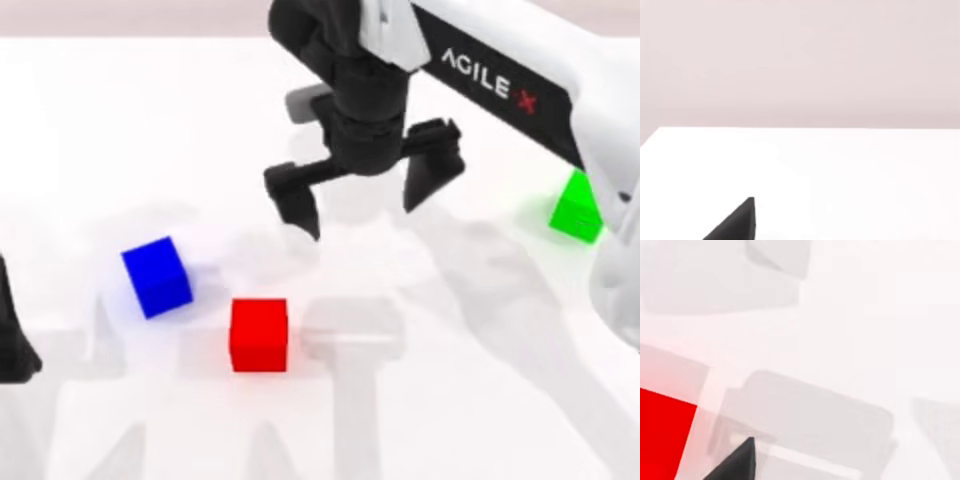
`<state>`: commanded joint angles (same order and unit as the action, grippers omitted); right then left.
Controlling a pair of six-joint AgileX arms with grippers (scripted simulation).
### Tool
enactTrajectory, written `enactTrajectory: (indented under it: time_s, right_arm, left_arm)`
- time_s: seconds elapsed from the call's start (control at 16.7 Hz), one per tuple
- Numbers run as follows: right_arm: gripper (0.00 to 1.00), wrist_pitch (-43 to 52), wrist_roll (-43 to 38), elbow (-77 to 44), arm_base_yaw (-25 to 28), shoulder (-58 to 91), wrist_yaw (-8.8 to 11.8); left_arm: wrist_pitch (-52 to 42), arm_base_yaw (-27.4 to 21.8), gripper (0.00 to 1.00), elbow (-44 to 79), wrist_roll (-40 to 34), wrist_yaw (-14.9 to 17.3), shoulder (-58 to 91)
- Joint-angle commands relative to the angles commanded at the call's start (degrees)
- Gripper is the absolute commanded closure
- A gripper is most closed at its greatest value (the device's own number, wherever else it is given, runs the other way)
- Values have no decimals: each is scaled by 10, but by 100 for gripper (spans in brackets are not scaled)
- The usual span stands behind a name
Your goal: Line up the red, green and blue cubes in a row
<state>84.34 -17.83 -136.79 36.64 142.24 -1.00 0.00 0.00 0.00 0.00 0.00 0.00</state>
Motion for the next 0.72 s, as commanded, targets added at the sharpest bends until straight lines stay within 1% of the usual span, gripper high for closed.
enactTrajectory:
  time_s: [0.48,0.6,0.72]
  right_arm:
    - [0,-41,462,117,-187,-46,4]
    - [0,-55,556,141,-228,-62,5]
    - [0,-68,626,161,-262,-77,6]
  left_arm:
    - [0,0,0,0,0,0,0]
    - [0,0,0,0,0,0,0]
    - [0,0,0,0,0,0,0]
